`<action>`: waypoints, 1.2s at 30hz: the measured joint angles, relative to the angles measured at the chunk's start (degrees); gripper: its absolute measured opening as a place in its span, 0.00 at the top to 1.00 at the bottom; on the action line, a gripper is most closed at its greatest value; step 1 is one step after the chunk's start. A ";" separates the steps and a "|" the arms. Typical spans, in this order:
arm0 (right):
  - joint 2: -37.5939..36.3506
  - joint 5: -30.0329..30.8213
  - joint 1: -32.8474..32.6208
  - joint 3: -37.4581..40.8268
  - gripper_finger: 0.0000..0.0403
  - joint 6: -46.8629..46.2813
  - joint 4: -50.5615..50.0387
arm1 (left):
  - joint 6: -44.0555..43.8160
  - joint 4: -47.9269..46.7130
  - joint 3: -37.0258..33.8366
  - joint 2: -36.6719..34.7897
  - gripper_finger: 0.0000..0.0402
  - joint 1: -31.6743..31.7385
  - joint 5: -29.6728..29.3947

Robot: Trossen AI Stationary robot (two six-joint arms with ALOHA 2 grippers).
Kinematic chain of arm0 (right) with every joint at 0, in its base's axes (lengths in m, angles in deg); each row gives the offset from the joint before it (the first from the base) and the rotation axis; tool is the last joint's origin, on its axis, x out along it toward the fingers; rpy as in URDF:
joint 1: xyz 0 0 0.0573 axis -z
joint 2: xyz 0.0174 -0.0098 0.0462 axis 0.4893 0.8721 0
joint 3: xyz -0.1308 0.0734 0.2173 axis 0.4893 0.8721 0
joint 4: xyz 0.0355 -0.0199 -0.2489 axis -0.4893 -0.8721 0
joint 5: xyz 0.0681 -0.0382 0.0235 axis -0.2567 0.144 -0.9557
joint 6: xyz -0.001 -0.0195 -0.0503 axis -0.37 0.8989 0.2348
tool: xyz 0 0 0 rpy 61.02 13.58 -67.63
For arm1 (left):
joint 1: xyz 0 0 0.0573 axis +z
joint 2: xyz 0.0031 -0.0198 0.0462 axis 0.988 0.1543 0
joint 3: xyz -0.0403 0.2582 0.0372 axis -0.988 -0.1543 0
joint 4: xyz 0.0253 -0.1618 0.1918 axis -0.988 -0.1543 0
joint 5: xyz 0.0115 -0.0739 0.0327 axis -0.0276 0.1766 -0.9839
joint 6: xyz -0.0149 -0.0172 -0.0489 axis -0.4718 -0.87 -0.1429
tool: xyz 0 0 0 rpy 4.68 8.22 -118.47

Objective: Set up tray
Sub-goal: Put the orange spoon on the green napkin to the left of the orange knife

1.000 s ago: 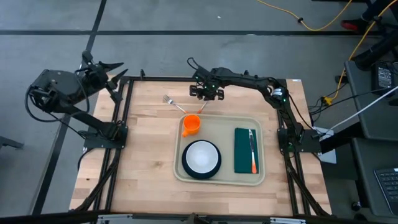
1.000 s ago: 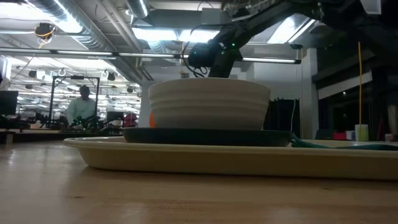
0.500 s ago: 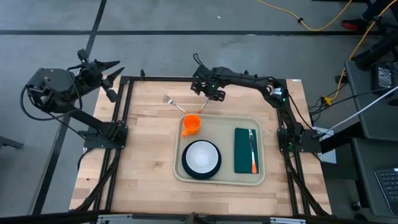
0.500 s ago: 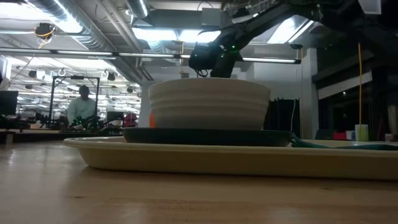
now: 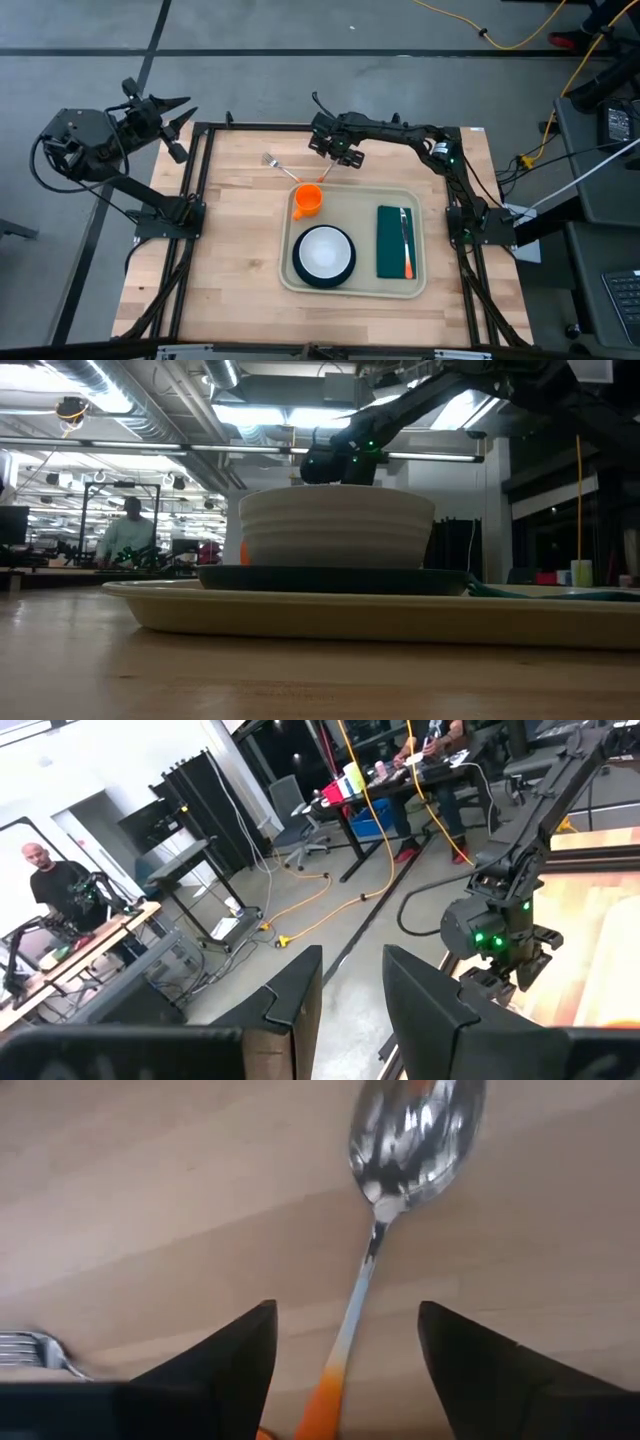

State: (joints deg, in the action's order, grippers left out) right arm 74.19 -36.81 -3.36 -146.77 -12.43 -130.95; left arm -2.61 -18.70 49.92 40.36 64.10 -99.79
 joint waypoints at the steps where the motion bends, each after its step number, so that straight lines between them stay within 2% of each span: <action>1: 0.23 -0.97 0.00 0.00 0.40 0.00 -0.23 | 0.00 -0.02 0.00 -0.14 0.75 -0.01 0.02; 8: 3.65 -7.71 -0.68 0.02 0.40 -0.01 -0.30 | -1.46 -0.13 0.00 -1.25 0.75 -0.01 2.33; 18: 4.77 -8.92 -0.72 -0.11 0.40 -1.26 1.04 | -5.50 -1.21 0.00 -2.05 0.75 0.01 6.90; 25: 4.80 -8.82 -0.82 -0.09 0.42 -4.41 1.02 | -5.74 -1.65 0.00 -1.90 0.75 0.01 7.30; 29: 4.84 -7.76 -1.23 -0.04 0.52 -7.44 0.46 | -7.30 -2.96 0.00 -1.90 0.75 0.01 8.55; 36: 4.87 -7.27 -1.32 0.07 0.80 -7.29 -0.60 | -8.57 -4.85 0.00 -1.90 0.75 0.01 10.36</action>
State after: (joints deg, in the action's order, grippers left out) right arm 79.06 -44.08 -4.68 -146.71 -19.72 -131.55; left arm -11.18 -23.55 49.92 38.46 64.11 -89.43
